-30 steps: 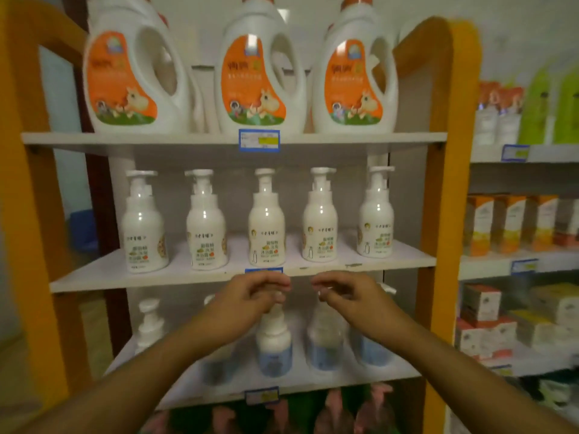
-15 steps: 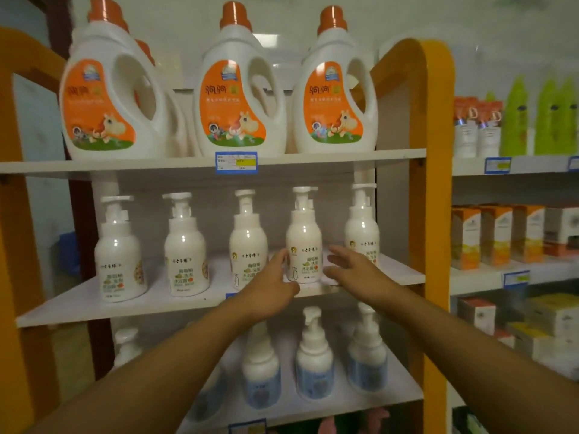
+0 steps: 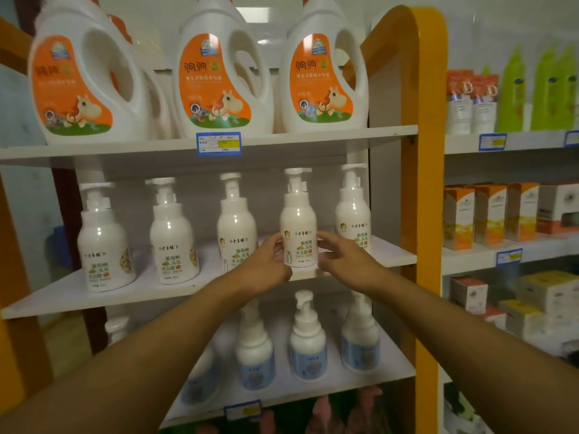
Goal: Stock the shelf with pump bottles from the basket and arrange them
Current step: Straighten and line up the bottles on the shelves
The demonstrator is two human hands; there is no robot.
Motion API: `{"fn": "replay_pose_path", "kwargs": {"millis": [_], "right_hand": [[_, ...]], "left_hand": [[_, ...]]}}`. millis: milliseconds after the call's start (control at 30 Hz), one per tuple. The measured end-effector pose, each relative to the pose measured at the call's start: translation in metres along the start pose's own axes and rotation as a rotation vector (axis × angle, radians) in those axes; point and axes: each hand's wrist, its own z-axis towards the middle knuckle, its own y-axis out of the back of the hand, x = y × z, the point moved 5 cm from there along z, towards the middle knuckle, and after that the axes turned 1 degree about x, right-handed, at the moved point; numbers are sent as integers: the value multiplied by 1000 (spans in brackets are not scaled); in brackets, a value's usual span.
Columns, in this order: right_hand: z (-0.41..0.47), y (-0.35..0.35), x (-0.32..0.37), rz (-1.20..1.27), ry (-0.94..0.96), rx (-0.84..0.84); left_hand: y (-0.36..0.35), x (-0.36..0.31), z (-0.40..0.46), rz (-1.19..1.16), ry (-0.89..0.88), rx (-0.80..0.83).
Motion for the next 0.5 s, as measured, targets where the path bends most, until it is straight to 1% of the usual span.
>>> {"fn": "replay_pose_path", "kwargs": {"millis": [300, 500], "right_hand": [[-1, -2, -3, -6, 18, 4], [3, -2, -4, -40, 2, 7]], "left_hand": [[-1, 0, -1, 35, 12, -64], [-4, -3, -6, 56, 1, -62]]}}
